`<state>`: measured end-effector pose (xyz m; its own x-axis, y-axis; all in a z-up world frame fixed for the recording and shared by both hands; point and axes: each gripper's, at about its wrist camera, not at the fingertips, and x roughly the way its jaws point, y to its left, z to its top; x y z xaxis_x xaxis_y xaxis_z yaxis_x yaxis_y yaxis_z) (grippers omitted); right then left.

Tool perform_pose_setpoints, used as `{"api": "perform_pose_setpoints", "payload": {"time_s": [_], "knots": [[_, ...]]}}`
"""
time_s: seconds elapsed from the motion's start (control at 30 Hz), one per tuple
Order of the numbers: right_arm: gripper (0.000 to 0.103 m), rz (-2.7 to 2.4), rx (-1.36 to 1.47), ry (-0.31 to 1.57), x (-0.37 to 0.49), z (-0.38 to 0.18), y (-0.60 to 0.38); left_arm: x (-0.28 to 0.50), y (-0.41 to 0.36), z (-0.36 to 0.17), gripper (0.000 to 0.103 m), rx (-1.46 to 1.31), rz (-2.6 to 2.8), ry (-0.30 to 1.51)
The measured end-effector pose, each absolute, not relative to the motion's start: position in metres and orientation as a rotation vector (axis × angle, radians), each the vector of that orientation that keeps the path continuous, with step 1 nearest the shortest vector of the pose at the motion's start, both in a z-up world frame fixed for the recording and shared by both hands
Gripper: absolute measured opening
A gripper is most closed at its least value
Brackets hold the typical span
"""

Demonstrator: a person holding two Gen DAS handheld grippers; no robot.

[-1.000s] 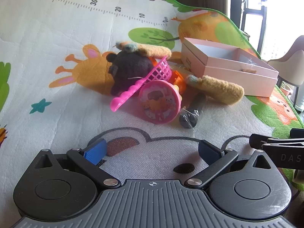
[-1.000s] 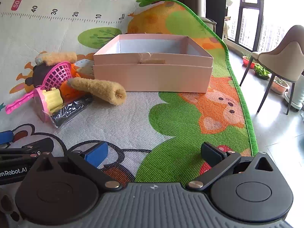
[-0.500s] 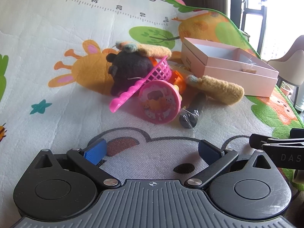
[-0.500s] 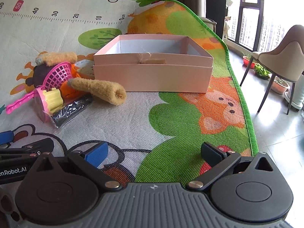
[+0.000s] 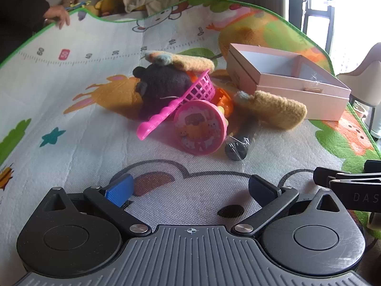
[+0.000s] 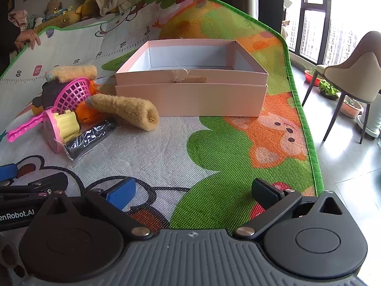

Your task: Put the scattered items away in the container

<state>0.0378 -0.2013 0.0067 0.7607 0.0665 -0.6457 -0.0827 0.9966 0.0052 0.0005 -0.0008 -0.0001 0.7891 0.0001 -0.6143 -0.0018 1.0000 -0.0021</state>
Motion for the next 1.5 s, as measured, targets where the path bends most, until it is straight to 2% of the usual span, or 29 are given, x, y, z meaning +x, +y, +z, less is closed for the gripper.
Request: {"api": "perform_pose_setpoints", "payload": {"time_s": [0.77,1.23,1.3,1.37,1.5], "knots": [[0.103,0.091,-0.053,0.716,0.038,0.008,-0.201,0.003,-0.001,0.0,0.103,0.004,0.01,0.674],[0.103,0.225,-0.097,0.816,0.049,0.017,-0.21,0.016,0.009,0.008,0.103,0.058,-0.122,0.777],[0.103,0.286,-0.118,0.797,0.054,0.02,-0.209,0.019,0.011,0.012,0.103,0.058,-0.175,0.786],[0.103,0.293,-0.162,0.679,0.054,0.03,-0.205,0.019,0.012,0.018,0.103,0.061,-0.239,0.765],[0.103,0.432,-0.266,0.564,0.054,0.043,-0.187,0.008,0.006,0.035,0.103,0.245,-0.268,0.613]]}}
